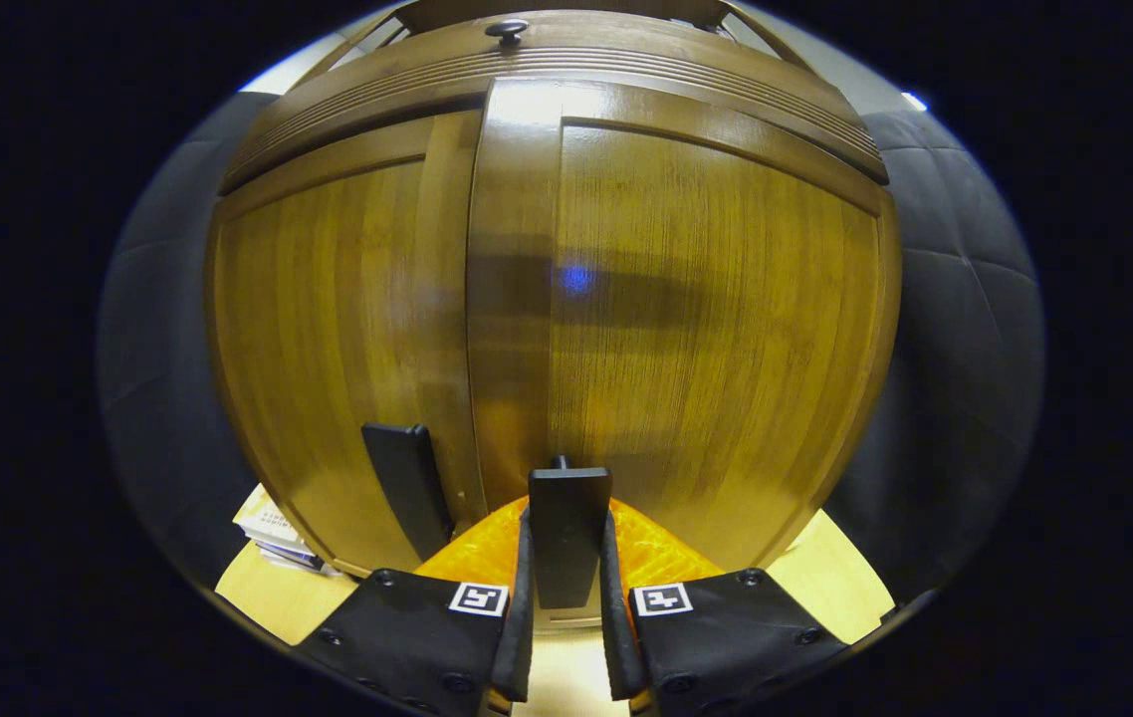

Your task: Open the right door of the double-door shoe cabinet with the right hand, and open the left door with the left hand.

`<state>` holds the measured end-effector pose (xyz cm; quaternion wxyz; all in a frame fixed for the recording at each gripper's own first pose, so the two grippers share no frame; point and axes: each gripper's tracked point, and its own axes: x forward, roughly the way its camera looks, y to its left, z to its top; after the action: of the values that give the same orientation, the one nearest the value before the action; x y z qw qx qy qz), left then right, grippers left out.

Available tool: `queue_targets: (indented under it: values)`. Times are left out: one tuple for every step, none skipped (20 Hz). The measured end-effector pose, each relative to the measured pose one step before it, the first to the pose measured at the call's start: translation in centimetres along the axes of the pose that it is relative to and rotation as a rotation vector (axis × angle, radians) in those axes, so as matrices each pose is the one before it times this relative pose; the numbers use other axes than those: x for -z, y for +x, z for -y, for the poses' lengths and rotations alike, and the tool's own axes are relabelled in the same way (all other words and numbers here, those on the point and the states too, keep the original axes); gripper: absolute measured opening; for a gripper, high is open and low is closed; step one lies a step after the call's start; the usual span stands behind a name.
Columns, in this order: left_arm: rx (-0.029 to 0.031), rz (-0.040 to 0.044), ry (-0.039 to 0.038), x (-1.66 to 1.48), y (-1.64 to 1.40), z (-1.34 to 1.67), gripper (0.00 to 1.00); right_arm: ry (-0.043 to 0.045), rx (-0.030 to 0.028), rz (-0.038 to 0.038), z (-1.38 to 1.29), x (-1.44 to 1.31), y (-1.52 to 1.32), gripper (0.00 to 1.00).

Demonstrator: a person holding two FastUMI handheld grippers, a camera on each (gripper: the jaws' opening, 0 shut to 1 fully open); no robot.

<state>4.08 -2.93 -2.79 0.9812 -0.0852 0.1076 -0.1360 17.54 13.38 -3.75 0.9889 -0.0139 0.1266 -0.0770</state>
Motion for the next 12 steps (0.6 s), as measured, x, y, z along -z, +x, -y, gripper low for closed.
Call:
queue_targets:
  values:
    - [0.01302,0.00086,-0.00471,-0.188,0.792,0.040,0.96,0.01170,-0.00718,-0.00267,0.338,0.285,-0.717,0.29]
    - [0.01082,0.00698,-0.00705,-0.585,0.788,0.086,0.96,0.01134,-0.00753,0.00009,0.146,0.124,-0.474,0.32]
    - [0.00663,0.01087,-0.00667,-0.821,0.862,0.025,0.95,0.00980,-0.00686,0.00194,0.177,0.157,-0.501,0.29]
    - [0.00435,0.01079,-0.00302,-0.721,0.755,0.188,0.95,0.00257,-0.00872,0.00334,0.246,0.442,-0.913,0.29]
    - [0.00249,0.00920,0.00007,-0.666,0.774,-0.036,0.94,0.00273,-0.00652,0.00393,0.148,0.207,-0.614,0.29]
    - [-0.00029,0.00777,0.00323,-0.503,0.567,0.010,0.96,0.00148,-0.00755,0.00297,0.256,0.231,-0.648,0.29]
    - [-0.00100,0.00637,0.00490,-0.545,0.598,-0.048,0.96,0.00150,-0.00963,0.00161,0.269,0.251,-0.675,0.29]
    - [-0.00235,0.00539,0.00657,-0.529,0.453,-0.005,0.96,0.00195,-0.01089,-0.00015,0.270,0.214,-0.611,0.32]
    - [-0.00403,0.00615,0.00844,-0.420,0.418,-0.166,0.95,0.00062,-0.01261,-0.00059,0.307,0.108,-0.694,0.29]
    - [-0.00561,0.00680,0.00963,-0.389,0.405,-0.144,0.96,0.00133,-0.01322,-0.00105,0.277,0.219,-0.540,0.29]
    - [-0.01127,0.00489,0.01051,-0.263,0.533,-0.073,0.96,0.00130,-0.01342,-0.00031,0.339,0.155,-0.548,0.29]
    - [-0.01848,-0.00349,0.00703,-0.146,0.608,-0.221,0.96,-0.00064,-0.01421,0.00022,0.221,0.379,-0.661,0.29]
